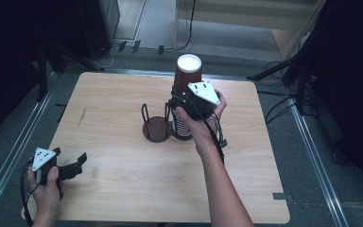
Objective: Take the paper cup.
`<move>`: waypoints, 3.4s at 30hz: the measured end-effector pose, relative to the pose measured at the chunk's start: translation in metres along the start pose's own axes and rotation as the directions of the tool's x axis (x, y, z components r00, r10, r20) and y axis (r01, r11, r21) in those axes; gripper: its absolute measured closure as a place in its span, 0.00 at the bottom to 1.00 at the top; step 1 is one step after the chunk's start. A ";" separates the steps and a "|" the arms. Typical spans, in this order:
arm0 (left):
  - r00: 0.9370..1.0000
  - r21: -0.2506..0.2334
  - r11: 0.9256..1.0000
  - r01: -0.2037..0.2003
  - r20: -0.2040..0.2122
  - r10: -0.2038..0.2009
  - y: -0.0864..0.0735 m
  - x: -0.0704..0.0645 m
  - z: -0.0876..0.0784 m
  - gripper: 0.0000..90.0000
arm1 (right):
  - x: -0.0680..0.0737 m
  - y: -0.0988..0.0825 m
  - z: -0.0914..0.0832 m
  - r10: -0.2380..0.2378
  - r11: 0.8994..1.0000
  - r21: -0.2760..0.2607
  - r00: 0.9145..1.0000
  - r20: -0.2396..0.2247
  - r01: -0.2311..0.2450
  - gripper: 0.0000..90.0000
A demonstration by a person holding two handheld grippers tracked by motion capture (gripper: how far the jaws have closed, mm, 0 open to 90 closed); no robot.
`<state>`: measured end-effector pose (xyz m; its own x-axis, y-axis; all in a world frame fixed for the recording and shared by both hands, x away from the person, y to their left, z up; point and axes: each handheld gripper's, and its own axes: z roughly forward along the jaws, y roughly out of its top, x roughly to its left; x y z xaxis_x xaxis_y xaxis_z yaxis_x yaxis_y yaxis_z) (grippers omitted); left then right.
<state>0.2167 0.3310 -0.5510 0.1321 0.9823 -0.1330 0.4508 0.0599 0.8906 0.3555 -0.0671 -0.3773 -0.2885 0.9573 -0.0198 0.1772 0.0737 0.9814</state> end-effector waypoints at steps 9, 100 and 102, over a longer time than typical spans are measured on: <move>1.000 0.004 1.000 -0.002 -0.002 0.002 0.000 0.000 0.000 0.00 | 0.000 0.000 0.003 -0.001 1.000 0.009 1.000 0.005 0.001 0.10; 1.000 0.009 1.000 0.005 0.011 -0.005 0.001 0.001 0.001 0.00 | -0.001 0.048 0.005 0.043 0.998 -0.049 0.999 0.006 -0.043 0.12; 1.000 0.010 1.000 0.004 0.011 -0.004 0.001 0.001 0.001 0.00 | 0.000 0.054 0.003 0.035 0.997 -0.067 0.999 0.008 -0.035 0.12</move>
<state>0.2181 0.3317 -0.5511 0.1397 0.9800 -0.1415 0.4598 0.0624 0.8858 0.3680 -0.0623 -0.3243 -0.2746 0.9615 0.0134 0.1242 0.0216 0.9920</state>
